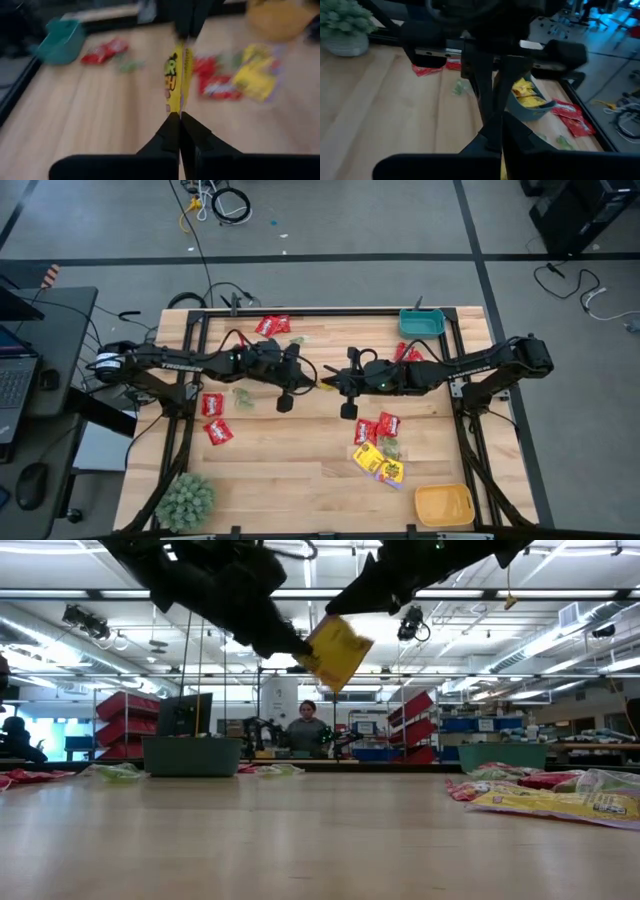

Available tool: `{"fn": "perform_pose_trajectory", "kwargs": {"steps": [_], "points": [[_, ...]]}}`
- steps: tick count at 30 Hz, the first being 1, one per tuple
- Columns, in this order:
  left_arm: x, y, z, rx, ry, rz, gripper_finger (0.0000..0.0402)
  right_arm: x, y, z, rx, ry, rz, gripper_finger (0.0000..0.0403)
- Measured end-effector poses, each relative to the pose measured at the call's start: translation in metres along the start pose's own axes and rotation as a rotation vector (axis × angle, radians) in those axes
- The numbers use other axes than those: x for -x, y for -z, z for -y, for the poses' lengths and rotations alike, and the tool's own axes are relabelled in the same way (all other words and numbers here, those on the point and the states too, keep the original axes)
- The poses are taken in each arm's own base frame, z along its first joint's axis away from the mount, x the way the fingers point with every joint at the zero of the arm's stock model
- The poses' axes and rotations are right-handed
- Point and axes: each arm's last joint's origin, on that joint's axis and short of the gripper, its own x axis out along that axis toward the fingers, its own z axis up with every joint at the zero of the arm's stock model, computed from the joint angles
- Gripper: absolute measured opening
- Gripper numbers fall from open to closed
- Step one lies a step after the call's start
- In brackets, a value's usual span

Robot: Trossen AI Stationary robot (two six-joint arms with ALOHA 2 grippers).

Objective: Sort candy
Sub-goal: Put the yellow candy into the dark blue bin

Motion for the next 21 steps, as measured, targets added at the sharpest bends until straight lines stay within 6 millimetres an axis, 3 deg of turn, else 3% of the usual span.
{"fn": "perform_pose_trajectory", "kwargs": {"steps": [12, 21], "points": [[0.047, 0.021, -0.005, -0.02, -0.518, -0.431, 0.0001, 0.0, 0.004, 0.006, 0.015, 0.168, -0.055, 0.001], [0.055, 0.042, -0.006, -0.034, -0.804, -0.661, 0.0, 0.0, 0.005, 0.008, 0.012, 0.174, -0.06, 0.001]]}}
